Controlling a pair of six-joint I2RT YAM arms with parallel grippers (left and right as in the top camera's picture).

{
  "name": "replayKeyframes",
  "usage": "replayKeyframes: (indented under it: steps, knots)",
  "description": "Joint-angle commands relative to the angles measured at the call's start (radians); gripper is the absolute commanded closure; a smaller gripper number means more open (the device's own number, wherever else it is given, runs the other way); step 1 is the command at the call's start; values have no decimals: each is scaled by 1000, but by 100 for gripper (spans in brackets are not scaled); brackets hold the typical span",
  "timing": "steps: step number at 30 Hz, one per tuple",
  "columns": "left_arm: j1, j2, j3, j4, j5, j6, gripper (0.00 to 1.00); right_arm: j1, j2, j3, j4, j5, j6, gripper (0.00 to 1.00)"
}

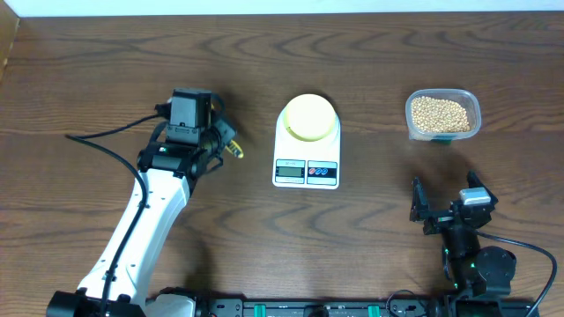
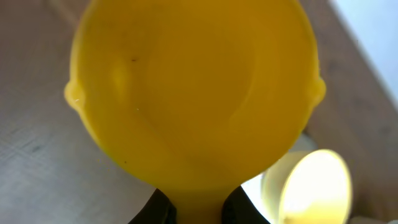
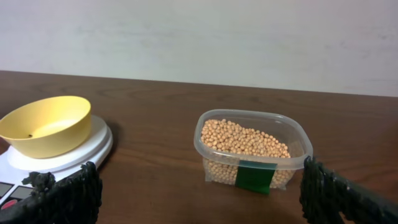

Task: Scoop item into bowl and weigh 50g on scale
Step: 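Lift the scoop with the left gripper and raise the right arm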

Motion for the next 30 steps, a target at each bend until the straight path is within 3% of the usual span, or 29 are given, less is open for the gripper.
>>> replayKeyframes:
  steps: [1, 8, 15, 20, 25, 30]
  knots:
    - [2, -5, 21, 56, -37, -60, 92, 2, -3, -1, 28, 8, -7, 1]
    - [7, 19, 20, 74, -51, -107, 92, 2, -1, -1, 130, -40, 40, 1]
    - [8, 95, 20, 99, 26, -259, 92, 2, 118, 90, 140, -39, 19, 1]
    - [37, 101, 20, 159, 242, -267, 92, 2, 400, 310, 154, -51, 3, 1]
    - [133, 95, 21, 175, 443, -398, 92, 2, 693, 554, 130, -161, 16, 1]
    - [267, 95, 21, 174, 650, -474, 92, 4, 1022, 899, -98, -319, 110, 1]
